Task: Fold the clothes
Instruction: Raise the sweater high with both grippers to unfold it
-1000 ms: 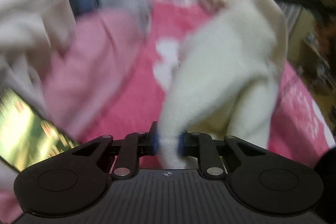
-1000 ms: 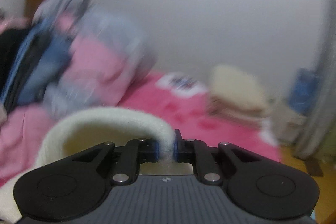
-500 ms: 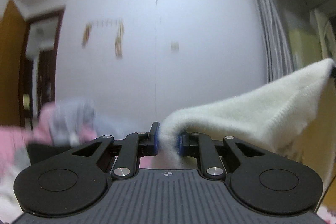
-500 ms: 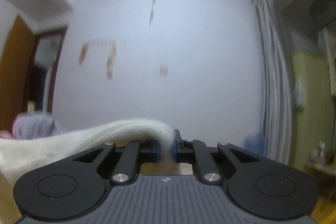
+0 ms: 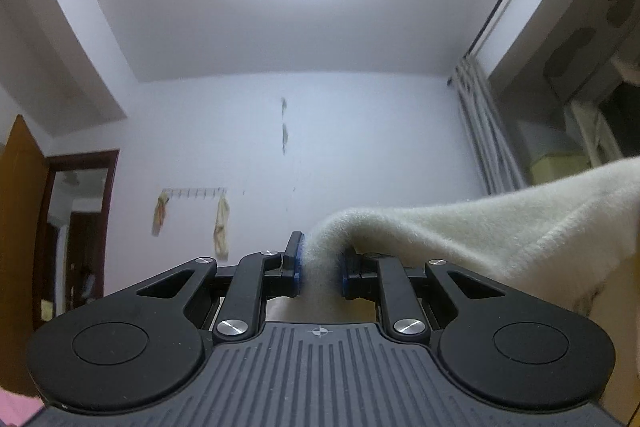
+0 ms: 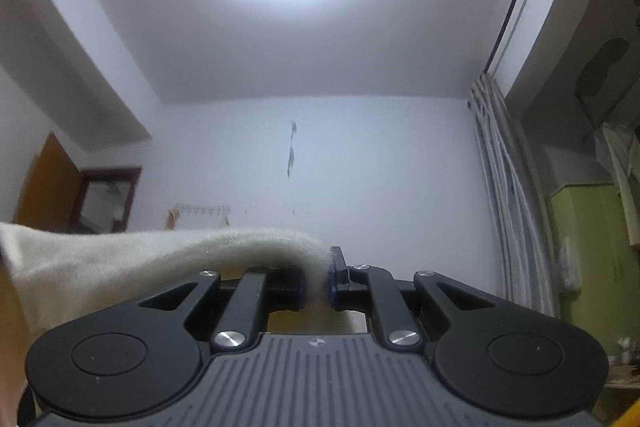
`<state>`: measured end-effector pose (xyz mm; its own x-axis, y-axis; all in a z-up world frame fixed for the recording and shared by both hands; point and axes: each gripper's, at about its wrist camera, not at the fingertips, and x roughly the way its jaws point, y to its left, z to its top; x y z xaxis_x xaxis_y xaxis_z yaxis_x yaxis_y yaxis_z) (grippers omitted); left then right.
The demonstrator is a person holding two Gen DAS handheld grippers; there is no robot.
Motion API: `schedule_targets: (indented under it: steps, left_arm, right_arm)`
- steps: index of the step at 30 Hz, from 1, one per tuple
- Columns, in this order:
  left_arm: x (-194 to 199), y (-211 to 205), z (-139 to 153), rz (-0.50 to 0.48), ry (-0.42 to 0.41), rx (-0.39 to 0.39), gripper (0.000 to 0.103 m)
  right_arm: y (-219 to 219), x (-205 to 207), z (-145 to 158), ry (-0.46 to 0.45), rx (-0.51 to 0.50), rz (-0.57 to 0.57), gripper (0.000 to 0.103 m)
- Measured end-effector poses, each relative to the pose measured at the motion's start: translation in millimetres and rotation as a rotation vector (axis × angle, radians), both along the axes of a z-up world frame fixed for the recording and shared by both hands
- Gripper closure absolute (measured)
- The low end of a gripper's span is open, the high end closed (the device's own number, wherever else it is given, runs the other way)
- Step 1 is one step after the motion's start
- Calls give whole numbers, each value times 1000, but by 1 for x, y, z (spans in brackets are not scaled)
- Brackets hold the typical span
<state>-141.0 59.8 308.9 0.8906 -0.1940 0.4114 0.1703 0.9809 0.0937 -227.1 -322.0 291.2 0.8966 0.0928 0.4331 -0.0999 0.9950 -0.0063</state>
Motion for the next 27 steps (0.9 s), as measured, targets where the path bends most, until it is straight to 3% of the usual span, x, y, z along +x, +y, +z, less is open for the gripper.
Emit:
schedule_targets:
  steps: [5, 10, 20, 27]
  left_arm:
    - [-11, -6, -16, -25, 25, -3, 88]
    - [35, -14, -49, -43, 223, 5, 88]
    - [229, -56, -166, -16, 648, 70, 87]
    - [326, -78, -261, 53, 815, 168, 87]
  right_arm:
    - [-20, -18, -14, 30, 28, 34, 91]
    - [-33, 5, -40, 174, 40, 4, 91]
    - [-54, 192, -142, 580, 43, -77, 91]
    - [-48, 334, -253, 873, 11, -126, 92]
